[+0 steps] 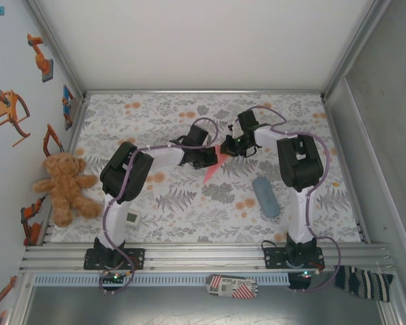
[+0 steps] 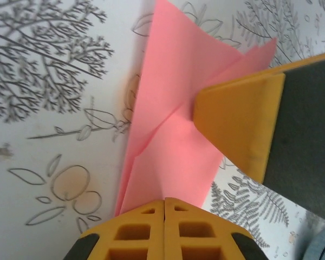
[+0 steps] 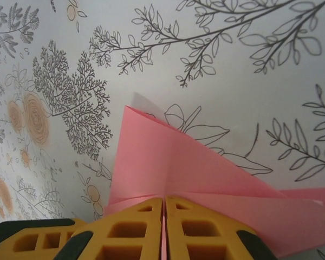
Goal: Fold a paper plane with a square sheet of paper (pick it up from the middle)
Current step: Fold the wing for the fifth time at the center of the table.
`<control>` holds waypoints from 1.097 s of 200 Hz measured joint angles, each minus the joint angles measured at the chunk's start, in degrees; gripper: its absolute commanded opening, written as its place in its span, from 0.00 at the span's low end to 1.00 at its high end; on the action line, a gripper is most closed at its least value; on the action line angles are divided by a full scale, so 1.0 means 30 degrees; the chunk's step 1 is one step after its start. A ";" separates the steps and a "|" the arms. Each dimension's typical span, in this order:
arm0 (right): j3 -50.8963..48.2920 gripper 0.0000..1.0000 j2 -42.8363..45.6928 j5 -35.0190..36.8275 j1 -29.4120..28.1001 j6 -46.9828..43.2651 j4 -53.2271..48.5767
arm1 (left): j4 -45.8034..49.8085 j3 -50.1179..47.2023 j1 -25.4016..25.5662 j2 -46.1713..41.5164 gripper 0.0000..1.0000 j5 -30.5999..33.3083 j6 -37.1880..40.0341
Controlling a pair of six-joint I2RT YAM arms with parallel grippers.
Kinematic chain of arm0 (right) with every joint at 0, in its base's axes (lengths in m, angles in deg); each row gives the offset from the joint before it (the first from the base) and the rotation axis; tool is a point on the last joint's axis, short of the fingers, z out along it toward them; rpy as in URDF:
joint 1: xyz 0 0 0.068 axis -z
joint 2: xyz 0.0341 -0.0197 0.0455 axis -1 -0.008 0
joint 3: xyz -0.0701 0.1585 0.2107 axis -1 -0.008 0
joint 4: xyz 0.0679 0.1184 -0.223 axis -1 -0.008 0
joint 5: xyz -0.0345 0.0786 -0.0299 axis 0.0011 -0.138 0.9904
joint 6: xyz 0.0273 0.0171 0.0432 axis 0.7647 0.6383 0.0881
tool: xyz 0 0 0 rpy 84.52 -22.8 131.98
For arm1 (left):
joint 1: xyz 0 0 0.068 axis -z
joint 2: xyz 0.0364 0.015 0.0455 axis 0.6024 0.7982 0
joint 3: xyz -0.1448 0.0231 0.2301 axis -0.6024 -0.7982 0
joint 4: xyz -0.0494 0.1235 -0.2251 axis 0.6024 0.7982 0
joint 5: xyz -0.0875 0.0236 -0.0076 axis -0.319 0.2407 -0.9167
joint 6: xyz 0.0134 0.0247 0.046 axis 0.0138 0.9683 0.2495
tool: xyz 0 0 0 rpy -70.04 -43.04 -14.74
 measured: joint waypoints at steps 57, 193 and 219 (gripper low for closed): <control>-0.0138 0.09 0.1676 -0.0036 0.0015 0.0066 0.0000 | -0.0189 -0.0160 0.0000 0.0000 0.02 0.0138 -0.0350; -0.3249 0.00 0.2040 -0.1137 -0.0153 0.1049 0.1486 | -0.0328 -0.0240 -0.0036 -0.0007 0.00 0.0080 -0.0583; -0.2834 0.00 0.1428 -0.1341 -0.0131 0.0911 0.1319 | -0.0321 -0.0248 -0.0036 -0.0007 0.00 0.0095 -0.0699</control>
